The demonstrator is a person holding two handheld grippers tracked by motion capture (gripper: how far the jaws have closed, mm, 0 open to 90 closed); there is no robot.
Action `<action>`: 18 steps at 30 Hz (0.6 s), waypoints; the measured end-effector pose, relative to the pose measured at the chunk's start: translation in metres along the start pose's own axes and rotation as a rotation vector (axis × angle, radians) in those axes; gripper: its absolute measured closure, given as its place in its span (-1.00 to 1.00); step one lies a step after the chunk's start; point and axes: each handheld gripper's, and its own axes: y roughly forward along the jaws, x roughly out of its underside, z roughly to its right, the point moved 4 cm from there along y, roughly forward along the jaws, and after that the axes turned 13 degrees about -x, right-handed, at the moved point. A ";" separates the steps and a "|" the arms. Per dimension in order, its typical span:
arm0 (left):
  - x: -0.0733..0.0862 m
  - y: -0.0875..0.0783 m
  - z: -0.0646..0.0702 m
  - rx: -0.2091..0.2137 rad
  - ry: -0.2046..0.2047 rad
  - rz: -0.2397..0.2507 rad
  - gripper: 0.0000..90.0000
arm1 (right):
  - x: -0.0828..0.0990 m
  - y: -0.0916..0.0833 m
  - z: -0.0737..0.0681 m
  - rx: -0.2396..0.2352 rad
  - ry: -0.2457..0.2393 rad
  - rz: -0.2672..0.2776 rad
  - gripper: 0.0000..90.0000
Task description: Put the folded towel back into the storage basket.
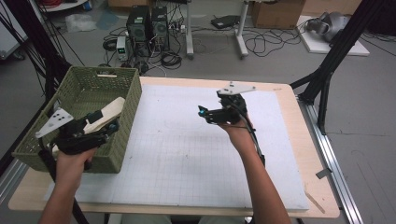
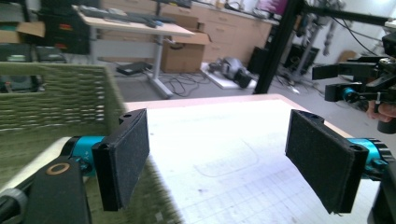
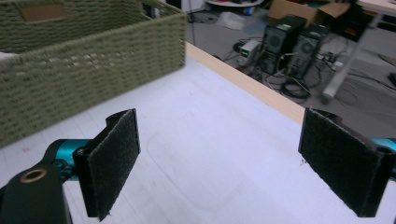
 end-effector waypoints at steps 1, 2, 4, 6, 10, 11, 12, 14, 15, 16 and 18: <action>0.000 0.002 0.004 0.010 0.005 -0.003 -0.51 | 0.006 -0.007 0.002 0.013 0.007 0.001 -0.73; 0.000 0.004 0.007 0.017 0.010 -0.001 -0.51 | 0.012 -0.014 0.004 0.021 0.012 0.002 -0.73; 0.000 0.008 0.014 0.031 0.018 0.000 -0.51 | 0.025 -0.028 0.006 0.043 0.029 0.009 -0.73; 0.002 0.012 0.020 0.043 0.025 -0.004 -0.51 | 0.038 -0.043 0.009 0.061 0.038 0.016 -0.73; 0.003 0.022 0.033 0.070 0.040 -0.013 -0.51 | 0.064 -0.068 0.014 0.101 0.072 0.030 -0.73; 0.004 0.024 0.036 0.077 0.042 -0.014 -0.51 | 0.069 -0.072 0.014 0.108 0.078 0.030 -0.73; 0.004 0.026 0.040 0.084 0.048 -0.013 -0.51 | 0.075 -0.077 0.016 0.117 0.076 0.028 -0.73; 0.006 0.030 0.047 0.100 0.061 -0.014 -0.51 | 0.086 -0.085 0.017 0.136 0.087 0.024 -0.74; 0.008 0.033 0.050 0.104 0.069 -0.015 -0.50 | 0.091 -0.088 0.018 0.144 0.092 0.022 -0.74; 0.010 0.035 0.053 0.103 0.079 -0.015 -0.50 | 0.095 -0.092 0.019 0.151 0.094 0.028 -0.74; 0.014 0.038 0.060 0.113 0.097 -0.012 -0.50 | 0.104 -0.098 0.019 0.164 0.105 0.032 -0.74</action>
